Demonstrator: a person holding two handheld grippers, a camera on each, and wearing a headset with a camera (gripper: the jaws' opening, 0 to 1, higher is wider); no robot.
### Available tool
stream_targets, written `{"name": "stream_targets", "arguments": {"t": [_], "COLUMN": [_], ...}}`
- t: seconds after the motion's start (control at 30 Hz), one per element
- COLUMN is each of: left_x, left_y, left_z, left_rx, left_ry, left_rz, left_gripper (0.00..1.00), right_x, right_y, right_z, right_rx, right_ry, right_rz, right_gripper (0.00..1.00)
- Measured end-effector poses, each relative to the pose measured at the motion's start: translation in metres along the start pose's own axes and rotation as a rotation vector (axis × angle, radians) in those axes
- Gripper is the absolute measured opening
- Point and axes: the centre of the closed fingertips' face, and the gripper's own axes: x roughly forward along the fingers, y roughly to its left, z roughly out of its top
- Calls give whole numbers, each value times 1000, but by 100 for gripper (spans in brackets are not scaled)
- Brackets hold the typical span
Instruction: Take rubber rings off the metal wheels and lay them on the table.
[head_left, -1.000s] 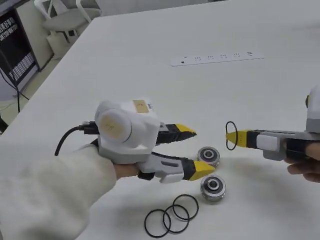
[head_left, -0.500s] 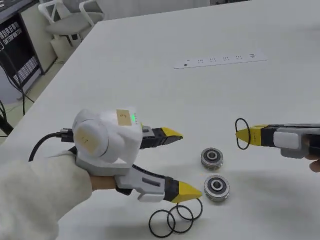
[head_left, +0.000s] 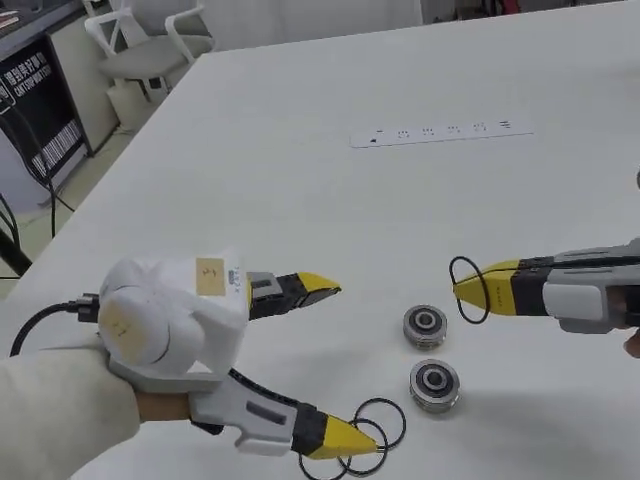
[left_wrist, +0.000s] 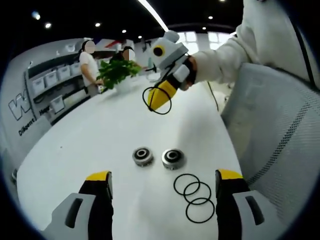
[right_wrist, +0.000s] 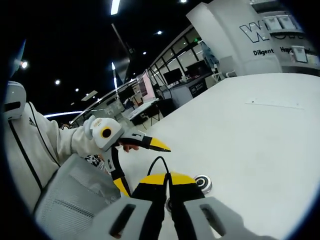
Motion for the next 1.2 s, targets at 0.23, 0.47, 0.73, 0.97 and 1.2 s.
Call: {"name": "stream_targets", "arguments": {"t": [0.23, 0.47, 0.73, 0.97, 1.2], "left_x": [-10, -18, -22, -21, -19], "left_y": [-8, -15, -21, -20, -22], "left_z": [-4, -12, -23, -23, -24], "left_rx": [-5, -17, -36, -46, -48], "left_ry": [4, 12, 27, 22, 26], "left_rz": [-5, 0, 8, 20, 13], "left_gripper": [91, 97, 97, 95, 94], "right_x": [5, 14, 26, 38, 52], "right_y": [10, 22, 41, 53, 57], "right_z": [-2, -13, -31, -50, -71], "right_rx": [-19, -36, -72, -99, -127], "right_ry": [40, 93, 163, 227, 289], "right_rz": [31, 64, 100, 124, 129], "right_gripper": [0, 0, 0, 0, 0]}}
